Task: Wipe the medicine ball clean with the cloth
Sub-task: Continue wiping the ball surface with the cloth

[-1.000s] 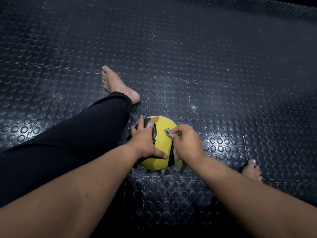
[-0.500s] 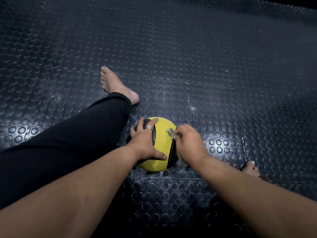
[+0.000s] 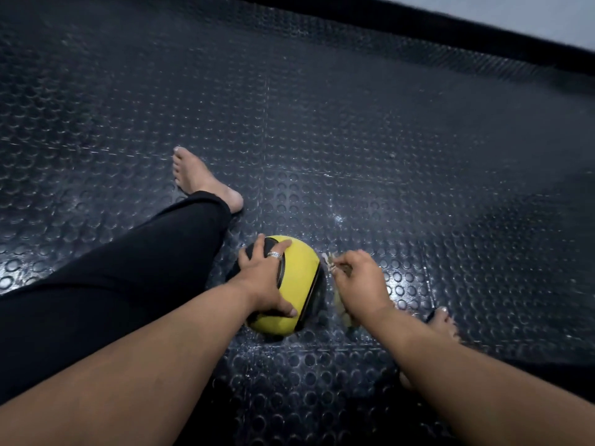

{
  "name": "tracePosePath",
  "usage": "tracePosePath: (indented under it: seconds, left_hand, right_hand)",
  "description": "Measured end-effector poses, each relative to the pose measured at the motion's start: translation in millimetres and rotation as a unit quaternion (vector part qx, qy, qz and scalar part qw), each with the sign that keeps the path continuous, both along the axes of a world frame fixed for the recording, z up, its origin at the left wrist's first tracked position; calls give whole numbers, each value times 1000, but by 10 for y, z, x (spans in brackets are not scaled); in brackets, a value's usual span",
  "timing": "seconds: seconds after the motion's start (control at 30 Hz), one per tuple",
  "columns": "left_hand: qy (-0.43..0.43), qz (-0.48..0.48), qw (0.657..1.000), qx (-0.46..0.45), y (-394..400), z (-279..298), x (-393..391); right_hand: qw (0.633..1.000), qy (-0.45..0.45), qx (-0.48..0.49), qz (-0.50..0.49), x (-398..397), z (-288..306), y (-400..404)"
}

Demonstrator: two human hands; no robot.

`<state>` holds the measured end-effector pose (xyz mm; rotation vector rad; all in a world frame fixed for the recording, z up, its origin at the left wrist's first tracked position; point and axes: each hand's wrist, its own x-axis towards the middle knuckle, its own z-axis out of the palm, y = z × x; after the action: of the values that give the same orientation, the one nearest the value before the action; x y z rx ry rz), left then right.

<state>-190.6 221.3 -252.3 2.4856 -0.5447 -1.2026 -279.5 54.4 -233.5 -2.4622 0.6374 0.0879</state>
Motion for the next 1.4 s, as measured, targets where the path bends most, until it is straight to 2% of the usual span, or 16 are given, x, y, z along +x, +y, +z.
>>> tracePosePath:
  seconds: [0.07, 0.2, 0.37, 0.5, 0.67, 0.8, 1.03, 1.23, 1.4]
  left_hand:
    - [-9, -58, 998, 15, 12, 34, -46]
    - [-35, -141, 989, 24, -2, 168, -143]
    - [-39, -71, 997, -7, 102, 222, -156]
    - [-32, -68, 997, -7, 175, 285, -122]
    - [-69, -18, 997, -35, 159, 273, -120]
    - [-78, -38, 996, 2, 116, 321, -117]
    - [-22, -7, 1000, -13, 218, 322, -135]
    - [-29, -30, 999, 7, 207, 299, -248]
    - [-79, 4, 997, -9, 168, 253, -366]
  right_hand:
    - [998, 21, 29, -52, -100, -18, 9]
    - [995, 53, 54, -72, -212, 18, 53]
    - [994, 82, 51, -50, -269, 164, 186]
    - [994, 93, 48, -29, -357, 246, 253]
    - [993, 104, 50, -28, -408, 325, 294]
    - [991, 113, 70, -22, -365, 344, 282]
    - [985, 117, 97, -86, -318, 266, 248]
    - [981, 156, 86, -75, -322, 284, 225]
    - [983, 141, 95, -75, -360, 280, 188]
